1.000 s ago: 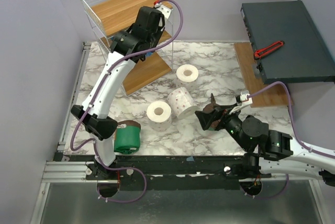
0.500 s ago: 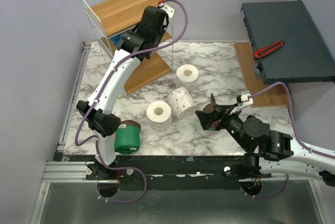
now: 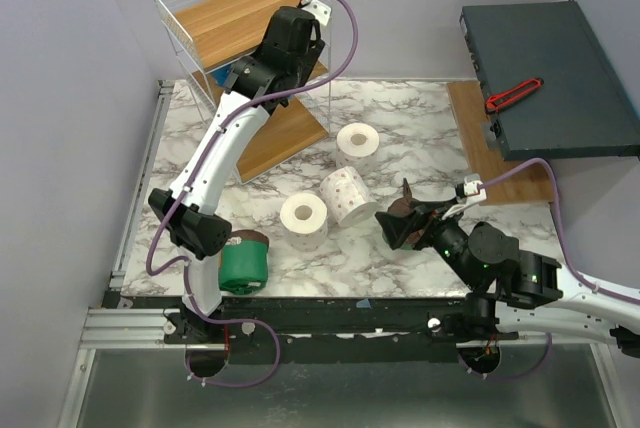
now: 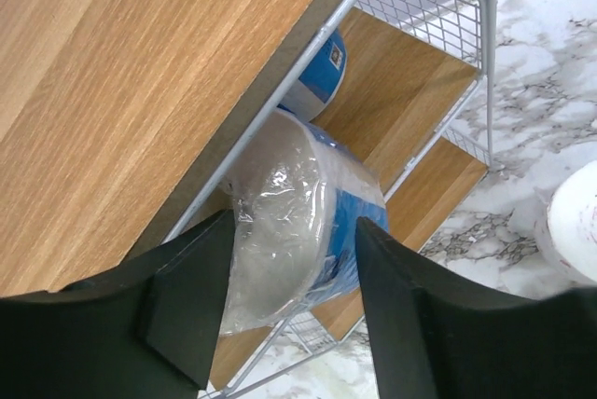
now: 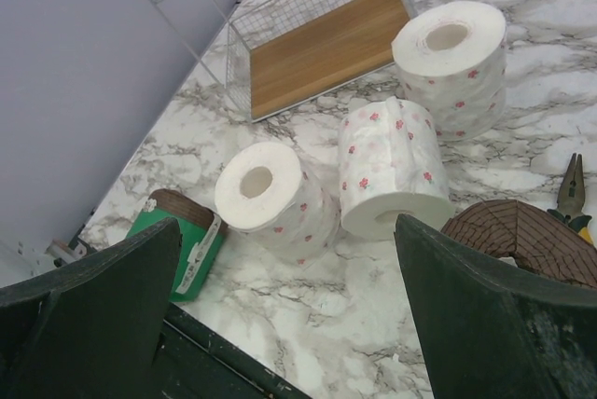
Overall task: Place and organize the paper towels onto the shelf
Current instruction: Place the paper towel on the shelf.
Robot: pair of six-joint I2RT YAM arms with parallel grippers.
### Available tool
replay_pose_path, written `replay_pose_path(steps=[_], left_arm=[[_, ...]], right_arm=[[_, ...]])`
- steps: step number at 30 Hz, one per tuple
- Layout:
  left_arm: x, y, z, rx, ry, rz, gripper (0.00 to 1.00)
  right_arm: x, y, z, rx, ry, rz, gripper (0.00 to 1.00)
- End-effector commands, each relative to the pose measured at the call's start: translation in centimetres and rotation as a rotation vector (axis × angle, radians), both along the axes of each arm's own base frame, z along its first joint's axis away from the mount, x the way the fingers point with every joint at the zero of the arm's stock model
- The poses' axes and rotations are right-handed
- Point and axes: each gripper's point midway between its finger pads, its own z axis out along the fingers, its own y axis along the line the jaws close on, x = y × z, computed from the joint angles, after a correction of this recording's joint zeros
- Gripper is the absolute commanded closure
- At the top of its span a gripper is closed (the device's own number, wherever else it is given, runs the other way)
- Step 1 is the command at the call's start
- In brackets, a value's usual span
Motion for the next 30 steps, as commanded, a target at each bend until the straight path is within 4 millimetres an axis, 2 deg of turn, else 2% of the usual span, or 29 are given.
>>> replay_pose_path(steps=[1,8,12,19,21,23,25,26,27,28,29,30], left_arm=[[0.2,0.4,1.7,-0.033,-0.056,0.026,0.35],[-1.5,0.3,2.7,-0.029,-0.067,0.002,0.27],[-3.1,-0.2,3.3,-0.031,-0.076,-0.025,0.25],[-6.8,-0.8,5.8,-0.037,-0.136,-0.074,0.22],[-7.6,-1.1,5.9,-0.048,-0.144,-0.078,0.22],[-8.3,-1.7,4.6,-0.082,-0.133,-0.093,0.25],[-8.7,-2.2,3.6,-0.155,-0.153,-0.101,0.34],[-8.9,-2.3,2.8,-0.189,-0.166,-0.105,0.43],[-8.9,-2.6,1.6,-0.22,-0.166,-0.114,0.53],[-9.0,-2.2,1.6,-0.273,-0.197,-0.107,0.69],[-9.0,-1.9,0.8,-0.325,-0.202,-0.092,0.86],[-9.0,-1.5,0.9,-0.391,-0.218,-0.078,0.95]], right_arm=[[-0.2,0.4,-0.6,0.009,0.013,0.016,0.0],[-0.3,0.5,-0.5,0.012,0.014,0.021,0.0],[-0.3,0.8,-0.5,0.011,0.018,0.028,0.0],[-0.4,1.1,-0.7,0.019,0.028,0.036,0.0],[-0.5,1.1,-0.6,0.024,0.03,0.037,0.0],[-0.5,1.1,-0.8,0.027,0.031,0.035,0.0],[-0.5,1.0,-0.7,0.034,0.031,0.035,0.0],[-0.5,1.0,-0.8,0.036,0.032,0.035,0.0],[-0.5,1.0,-0.7,0.04,0.031,0.037,0.0],[-0.5,1.0,-0.7,0.039,0.031,0.039,0.0],[-0.6,0.9,-0.7,0.039,0.031,0.041,0.0],[-0.7,0.9,-0.7,0.04,0.032,0.043,0.0]])
